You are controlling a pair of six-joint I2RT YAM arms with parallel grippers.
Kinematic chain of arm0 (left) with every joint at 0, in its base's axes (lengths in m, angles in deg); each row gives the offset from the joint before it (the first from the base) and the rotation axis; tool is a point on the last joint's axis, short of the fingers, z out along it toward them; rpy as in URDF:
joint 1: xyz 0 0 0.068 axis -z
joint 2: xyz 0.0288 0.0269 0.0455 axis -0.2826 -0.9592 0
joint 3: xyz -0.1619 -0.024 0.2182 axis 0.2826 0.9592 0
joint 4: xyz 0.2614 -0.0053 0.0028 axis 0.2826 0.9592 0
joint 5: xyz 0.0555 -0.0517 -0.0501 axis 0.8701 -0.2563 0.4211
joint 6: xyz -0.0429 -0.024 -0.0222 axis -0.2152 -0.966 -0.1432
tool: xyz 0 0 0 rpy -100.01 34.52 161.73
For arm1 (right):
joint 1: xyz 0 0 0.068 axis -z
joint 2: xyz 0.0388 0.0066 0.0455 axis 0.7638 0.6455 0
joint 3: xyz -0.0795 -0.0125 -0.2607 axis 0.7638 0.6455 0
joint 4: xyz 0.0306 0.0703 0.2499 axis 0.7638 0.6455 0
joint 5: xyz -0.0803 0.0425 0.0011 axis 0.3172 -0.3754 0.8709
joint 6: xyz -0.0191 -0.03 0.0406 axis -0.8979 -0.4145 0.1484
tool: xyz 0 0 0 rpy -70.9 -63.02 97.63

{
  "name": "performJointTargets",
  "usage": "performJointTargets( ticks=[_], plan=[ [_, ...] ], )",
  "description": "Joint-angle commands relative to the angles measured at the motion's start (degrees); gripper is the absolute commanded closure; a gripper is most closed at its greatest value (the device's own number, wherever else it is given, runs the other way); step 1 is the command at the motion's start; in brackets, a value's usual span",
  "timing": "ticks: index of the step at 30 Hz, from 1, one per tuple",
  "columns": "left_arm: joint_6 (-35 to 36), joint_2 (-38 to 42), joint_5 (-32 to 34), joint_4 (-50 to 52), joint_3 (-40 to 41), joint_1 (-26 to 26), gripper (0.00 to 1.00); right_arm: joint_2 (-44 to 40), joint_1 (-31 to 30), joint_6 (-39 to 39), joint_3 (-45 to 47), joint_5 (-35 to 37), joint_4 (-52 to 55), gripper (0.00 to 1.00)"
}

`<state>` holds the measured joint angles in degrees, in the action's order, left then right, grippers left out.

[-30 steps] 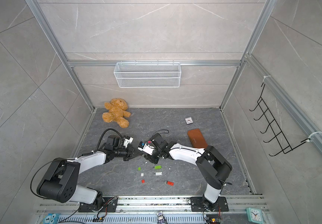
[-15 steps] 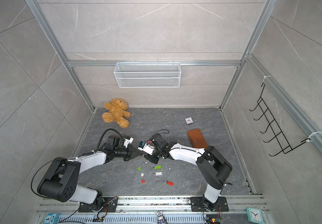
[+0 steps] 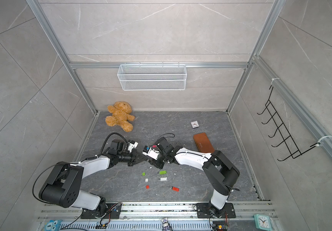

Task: Close the usb drive cover
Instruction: Close the cover of the USB drive.

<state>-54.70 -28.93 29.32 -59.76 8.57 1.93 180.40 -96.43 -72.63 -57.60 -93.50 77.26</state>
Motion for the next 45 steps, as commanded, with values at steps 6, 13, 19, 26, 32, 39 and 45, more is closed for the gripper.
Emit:
performJointTargets(
  ticks=[6, 13, 19, 26, 32, 39, 45],
  plan=[
    [1.8, 0.0, -4.5, -1.8, -0.8, 0.6, 1.00, -0.1, -0.1, -5.3, -4.2, -5.9, -1.0, 0.94],
    [1.8, 0.1, -4.3, -1.7, -0.9, 0.7, 1.00, 1.4, 0.3, -6.7, -7.0, -7.2, -0.7, 0.94],
    [1.5, -0.5, -3.7, -1.7, -1.0, 1.3, 1.00, 2.3, 0.3, -6.4, -9.2, -7.9, -1.6, 0.95],
    [0.5, -1.2, -3.3, -3.2, -1.0, 2.5, 1.00, 4.2, 0.8, -3.1, -12.0, -9.0, -5.5, 0.95],
    [0.4, -0.7, -3.6, -3.3, -0.5, 2.6, 1.00, 5.3, 1.7, -1.1, -12.2, -9.2, -8.6, 0.95],
    [0.6, -2.0, -5.1, -3.4, -0.4, 2.8, 1.00, 6.1, 2.5, -6.6, -15.4, -11.0, -4.2, 0.95],
    [0.8, -2.7, -5.4, -3.3, -0.9, 3.3, 1.00, 6.0, 2.5, -10.8, -16.6, -10.3, -0.2, 0.95]
  ],
)
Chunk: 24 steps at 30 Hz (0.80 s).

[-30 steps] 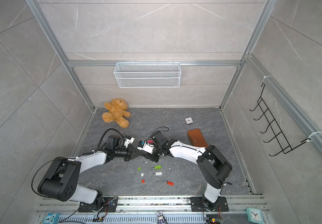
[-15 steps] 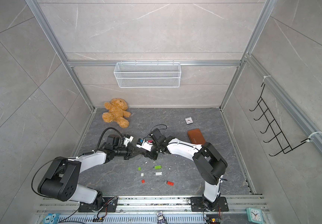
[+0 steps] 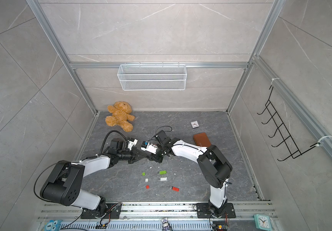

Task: Close the usb drive cover
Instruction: Close the cover of the USB drive.

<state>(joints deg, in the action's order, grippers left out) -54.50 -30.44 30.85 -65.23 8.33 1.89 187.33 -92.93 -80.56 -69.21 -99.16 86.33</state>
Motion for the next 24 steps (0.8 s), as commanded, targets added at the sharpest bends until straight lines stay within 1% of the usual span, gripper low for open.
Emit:
performJointTargets(
  ticks=[1, 5, 11, 16, 18, 21, 24],
  plan=[
    [0.5, -1.1, -6.7, 2.1, -0.7, 3.3, 1.00, -1.0, -1.1, -2.9, -5.0, -4.6, -8.6, 0.95],
    [1.8, -1.0, -5.8, 3.6, -2.5, 3.3, 1.00, -1.5, -1.0, -2.9, -3.7, -3.7, -5.8, 0.95],
    [2.3, -1.3, -4.6, 4.7, -5.1, 3.3, 1.00, -4.2, -0.4, -1.5, 1.5, -2.4, -4.7, 0.94],
    [2.1, 0.1, -2.6, 4.9, -4.3, 3.2, 0.89, -4.7, -0.4, -1.4, 3.9, -1.2, -3.2, 0.94],
    [2.9, 1.1, -1.9, 6.1, -4.3, 2.9, 0.82, -4.1, -0.1, -1.4, 4.2, -0.2, -2.2, 0.93],
    [4.7, 2.9, -0.7, 9.1, -4.9, 1.9, 0.67, -3.2, 0.2, -2.6, 4.4, 1.3, -0.3, 0.93],
    [6.2, 5.0, 0.5, 11.5, -5.1, 0.0, 0.60, -2.6, 0.2, -4.5, 4.0, 3.0, 2.3, 0.93]
  ],
)
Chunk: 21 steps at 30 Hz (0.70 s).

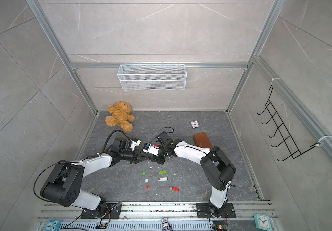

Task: Close the usb drive cover
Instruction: Close the cover of the USB drive.

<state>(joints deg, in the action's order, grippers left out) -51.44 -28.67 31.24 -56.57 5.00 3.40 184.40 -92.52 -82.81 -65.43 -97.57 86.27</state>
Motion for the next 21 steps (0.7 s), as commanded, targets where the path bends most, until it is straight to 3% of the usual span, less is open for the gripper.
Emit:
performJointTargets(
  ticks=[1, 8, 16, 21],
  plan=[
    [3.3, 3.8, 0.5, 3.2, -1.7, -2.2, 0.59, 0.5, -0.1, -2.9, 0.1, 2.2, 3.1, 0.92],
    [5.0, 8.5, 3.9, 7.2, -0.2, -5.1, 0.56, 5.5, -0.1, -9.0, -5.2, 10.7, 12.3, 0.91],
    [6.9, 15.3, 13.7, 15.3, 1.3, -6.1, 0.56, 11.0, -0.1, -12.2, -11.4, 16.3, 16.8, 0.88],
    [6.9, 17.3, 15.4, 18.3, 1.7, -6.9, 0.56, 13.5, -0.1, -12.8, -14.2, 17.7, 17.3, 0.80]
  ],
)
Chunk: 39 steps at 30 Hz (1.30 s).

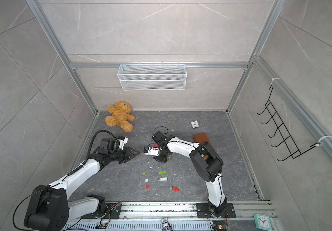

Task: Close the usb drive cover
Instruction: Close the cover of the USB drive, then place the USB drive at the center of the board.

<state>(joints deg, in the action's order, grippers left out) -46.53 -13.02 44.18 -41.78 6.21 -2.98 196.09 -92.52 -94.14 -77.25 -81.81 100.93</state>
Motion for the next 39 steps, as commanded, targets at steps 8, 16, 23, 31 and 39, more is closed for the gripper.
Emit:
performJointTargets(
  ticks=[8, 16, 23, 31, 39],
  plan=[
    [1.7, 3.7, 5.7, 8.3, 0.6, -0.8, 0.56, -0.7, -0.1, -2.4, -1.0, 1.3, 1.2, 0.69],
    [-0.3, 5.7, 5.6, 11.4, -0.1, -1.8, 0.55, -8.6, -0.6, -2.7, 3.7, -4.2, -2.9, 0.67],
    [-5.9, 7.0, -0.9, 10.0, 3.0, -8.5, 0.56, -11.3, -7.8, -3.8, 5.2, -10.1, -3.3, 0.67],
    [-6.8, 6.4, -3.1, 9.7, 4.6, -10.6, 0.56, -4.6, -13.4, -4.1, 1.2, -9.7, -1.3, 0.67],
    [-6.5, 6.6, -2.2, 9.6, 5.2, -10.6, 0.56, -0.6, -15.2, -2.4, 0.2, -6.1, -1.6, 0.65]
  ],
)
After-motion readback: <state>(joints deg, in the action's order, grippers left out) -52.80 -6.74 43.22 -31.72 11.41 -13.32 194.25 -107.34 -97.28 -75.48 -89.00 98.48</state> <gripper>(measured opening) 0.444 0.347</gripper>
